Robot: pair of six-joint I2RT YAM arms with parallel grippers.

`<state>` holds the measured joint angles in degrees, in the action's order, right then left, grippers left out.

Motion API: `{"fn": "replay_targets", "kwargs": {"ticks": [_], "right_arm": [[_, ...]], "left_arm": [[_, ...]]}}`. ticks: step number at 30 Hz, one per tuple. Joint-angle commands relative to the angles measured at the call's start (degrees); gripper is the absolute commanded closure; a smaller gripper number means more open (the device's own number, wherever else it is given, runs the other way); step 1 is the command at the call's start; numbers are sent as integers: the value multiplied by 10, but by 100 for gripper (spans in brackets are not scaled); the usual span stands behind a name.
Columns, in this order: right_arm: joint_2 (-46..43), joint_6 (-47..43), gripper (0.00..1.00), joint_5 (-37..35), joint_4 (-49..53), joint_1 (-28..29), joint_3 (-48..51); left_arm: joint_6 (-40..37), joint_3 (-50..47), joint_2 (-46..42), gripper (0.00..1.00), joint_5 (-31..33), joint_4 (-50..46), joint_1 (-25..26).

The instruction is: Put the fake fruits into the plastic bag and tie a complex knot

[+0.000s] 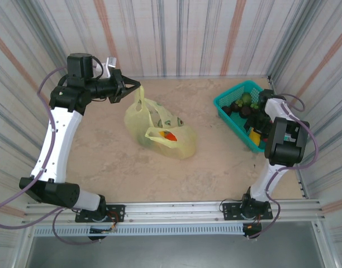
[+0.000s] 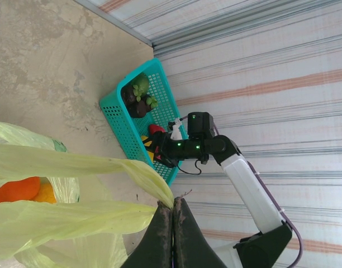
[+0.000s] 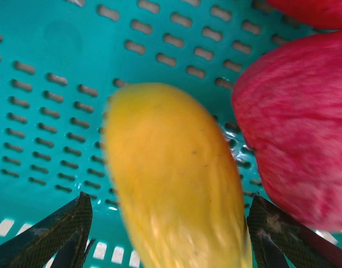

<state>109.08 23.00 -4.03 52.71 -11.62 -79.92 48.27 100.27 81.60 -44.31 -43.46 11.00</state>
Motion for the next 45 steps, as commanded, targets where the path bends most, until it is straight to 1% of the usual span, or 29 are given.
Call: {"fn": "replay_targets", "kwargs": {"ticks": [1,4,9,16,19,24,27,29,34,40,42,45], "right_arm": [[21,-18,26,24,5,-1,-9],[28,-22,29,35,-1,-2,-9],[24,-24,38,33,-1,-2,-18],[-32,-16,50,17,-9,-1,-21],[-44,-13,54,15,-8,-1,-25],[-66,-2,54,12,-4,1,-38],[-88,8,54,8,6,16,-68],[-101,14,54,10,15,34,-104],[-119,16,53,10,42,126,-214],[-138,16,51,131,-8,260,-271],[-133,14,51,182,-35,303,-286],[-111,7,51,241,-58,347,-300]], "left_arm": [[-4,16,3,100,-1,-6,5],[-5,17,3,100,1,-7,5],[-11,15,2,100,5,-13,4],[-14,25,4,100,7,-12,2],[-15,30,4,100,7,-12,1],[-17,30,1,100,7,-13,-1],[-19,30,-1,100,7,-13,-2],[-18,31,-2,100,7,-14,-3],[-19,35,-1,100,7,-13,-3],[-19,33,-7,100,9,-13,-5],[-18,30,-11,100,9,-14,-5],[-17,21,-17,100,10,-13,-5]]}}
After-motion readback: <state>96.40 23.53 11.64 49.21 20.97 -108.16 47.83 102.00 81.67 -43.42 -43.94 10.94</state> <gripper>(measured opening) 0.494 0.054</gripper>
